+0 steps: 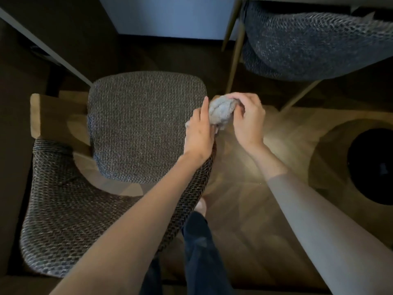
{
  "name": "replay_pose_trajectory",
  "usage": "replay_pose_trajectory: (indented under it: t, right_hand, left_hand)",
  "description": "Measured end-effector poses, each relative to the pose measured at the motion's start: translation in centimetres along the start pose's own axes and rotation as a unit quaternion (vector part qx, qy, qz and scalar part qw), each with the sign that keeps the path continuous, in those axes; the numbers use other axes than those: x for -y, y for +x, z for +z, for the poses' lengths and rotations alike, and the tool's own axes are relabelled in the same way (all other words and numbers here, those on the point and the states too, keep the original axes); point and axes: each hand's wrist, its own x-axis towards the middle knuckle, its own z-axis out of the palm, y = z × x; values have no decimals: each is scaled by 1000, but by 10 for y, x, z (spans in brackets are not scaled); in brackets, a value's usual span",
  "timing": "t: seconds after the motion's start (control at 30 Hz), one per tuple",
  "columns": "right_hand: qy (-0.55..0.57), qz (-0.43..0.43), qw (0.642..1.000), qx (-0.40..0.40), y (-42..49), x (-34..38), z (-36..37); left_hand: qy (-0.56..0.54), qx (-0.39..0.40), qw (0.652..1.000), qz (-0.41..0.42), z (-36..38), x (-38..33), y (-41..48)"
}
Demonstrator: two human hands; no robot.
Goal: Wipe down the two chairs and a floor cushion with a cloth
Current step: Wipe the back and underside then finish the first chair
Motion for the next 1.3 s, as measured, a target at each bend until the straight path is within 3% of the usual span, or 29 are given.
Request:
replay_pose_trajectory:
  t: [0.13, 0.23, 0.37, 0.5, 0.6, 0.8, 0.9, 1.1, 1.3]
  right_hand:
    - [57, 81, 984, 148, 31, -10, 29]
    - [104, 109, 975, 162, 29, -17, 42]
    - [43, 85, 985, 142, 7, -28, 35]
    - [24, 70, 985, 155, -39, -26, 25]
    - [13, 73, 982, 174, -80, -21, 21]
    - [0, 158, 958, 237, -147, -1, 12]
    - [23, 182, 950, 253, -175, 18, 7]
    - [83, 186, 945, 257, -222, 68, -5]
    - [112, 149, 950, 253, -275, 131, -4]
  left_hand:
    - [-160, 92, 977, -109, 9, 13, 32]
    - [-260, 121, 951, -115, 19, 21, 32]
    - [-210, 108, 970, -65, 16, 22, 15]
    - [-171, 171, 969, -48, -2, 26, -25]
    - [-78, 217, 973, -21, -18, 37, -60]
    - [102, 330, 939, -12, -56, 45, -95]
    - [138, 369, 919, -18, -77, 44, -112]
    - [161, 353, 922, 21, -135, 40, -163]
    - [210, 265, 937, 84, -200, 59, -230]
